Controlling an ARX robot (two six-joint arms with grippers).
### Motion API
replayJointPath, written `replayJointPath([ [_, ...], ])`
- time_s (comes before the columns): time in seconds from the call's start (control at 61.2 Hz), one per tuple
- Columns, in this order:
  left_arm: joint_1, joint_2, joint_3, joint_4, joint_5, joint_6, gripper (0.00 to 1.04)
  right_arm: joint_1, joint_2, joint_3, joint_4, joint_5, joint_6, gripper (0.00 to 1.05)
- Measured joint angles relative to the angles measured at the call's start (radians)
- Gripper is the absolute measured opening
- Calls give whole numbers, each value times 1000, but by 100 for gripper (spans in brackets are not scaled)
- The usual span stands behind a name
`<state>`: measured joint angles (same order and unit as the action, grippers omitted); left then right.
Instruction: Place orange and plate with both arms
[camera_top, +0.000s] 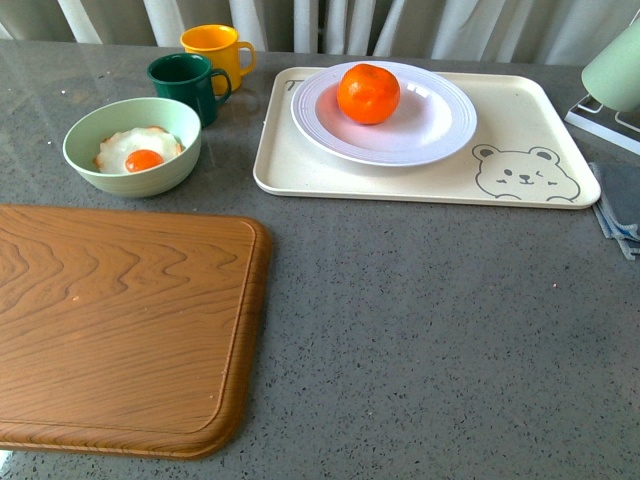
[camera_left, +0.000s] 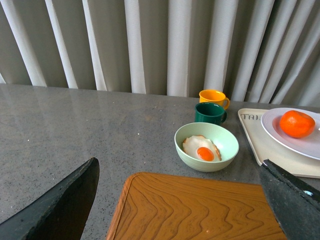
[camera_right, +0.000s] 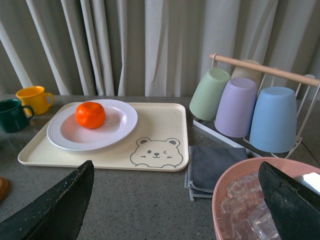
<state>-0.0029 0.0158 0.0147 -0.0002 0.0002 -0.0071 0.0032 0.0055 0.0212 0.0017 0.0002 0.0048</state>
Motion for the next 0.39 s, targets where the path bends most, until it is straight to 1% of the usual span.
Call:
replayJointPath([
  [0.392,0,0,0,0,0,0,96,0,0,0,0,0,0,96],
])
